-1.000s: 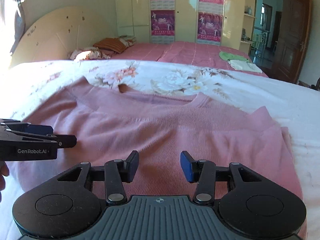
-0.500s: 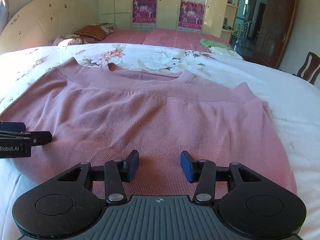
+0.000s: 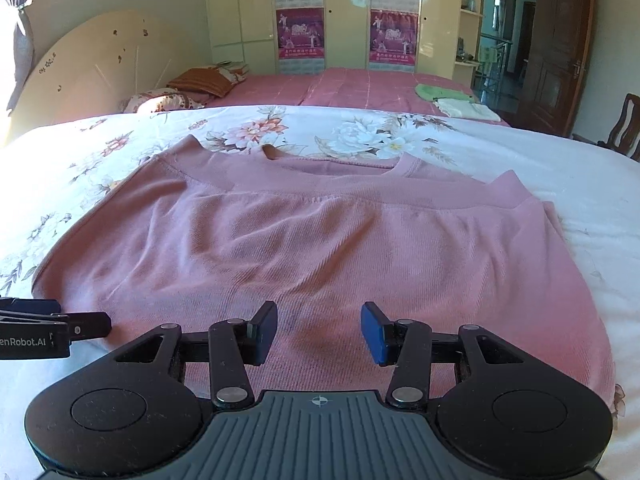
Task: Fold small clothes
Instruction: 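Grasp the sweatshirt side edge with the left tool and lift it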
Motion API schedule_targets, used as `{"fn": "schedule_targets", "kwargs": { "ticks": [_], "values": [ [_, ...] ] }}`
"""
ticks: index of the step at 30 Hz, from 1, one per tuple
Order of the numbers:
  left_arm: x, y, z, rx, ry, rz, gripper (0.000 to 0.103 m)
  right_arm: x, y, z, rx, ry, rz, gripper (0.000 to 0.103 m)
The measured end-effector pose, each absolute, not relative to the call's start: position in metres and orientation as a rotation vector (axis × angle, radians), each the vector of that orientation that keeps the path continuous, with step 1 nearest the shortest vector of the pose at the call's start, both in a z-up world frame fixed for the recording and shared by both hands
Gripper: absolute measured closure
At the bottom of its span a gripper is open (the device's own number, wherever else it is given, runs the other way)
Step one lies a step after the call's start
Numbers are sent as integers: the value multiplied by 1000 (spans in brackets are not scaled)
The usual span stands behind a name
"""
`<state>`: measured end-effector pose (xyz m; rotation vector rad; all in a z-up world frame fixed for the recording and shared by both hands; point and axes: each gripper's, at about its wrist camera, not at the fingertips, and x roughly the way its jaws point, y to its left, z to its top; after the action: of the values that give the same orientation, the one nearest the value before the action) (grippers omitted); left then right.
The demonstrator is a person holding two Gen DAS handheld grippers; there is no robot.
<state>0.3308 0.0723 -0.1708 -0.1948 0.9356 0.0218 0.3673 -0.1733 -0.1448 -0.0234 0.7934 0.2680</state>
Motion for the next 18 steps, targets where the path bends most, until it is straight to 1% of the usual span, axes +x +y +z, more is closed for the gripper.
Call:
{"fn": "schedule_targets", "kwargs": {
  "ticks": [4,10,13,18],
  "values": [
    [324,77,-179,-295,977,43,22,370,-175,-153,-39,796,290,57],
    [327,72,-184,-335,941,82,19,373,-184,-160,-38,800,328,57],
    [333,78,-185,-458,901,94,18,375,-186,-160,-42,790,345,57],
    [339,88,-191,-626,801,111,20,379,-189,-159,-35,767,366,57]
  ]
}}
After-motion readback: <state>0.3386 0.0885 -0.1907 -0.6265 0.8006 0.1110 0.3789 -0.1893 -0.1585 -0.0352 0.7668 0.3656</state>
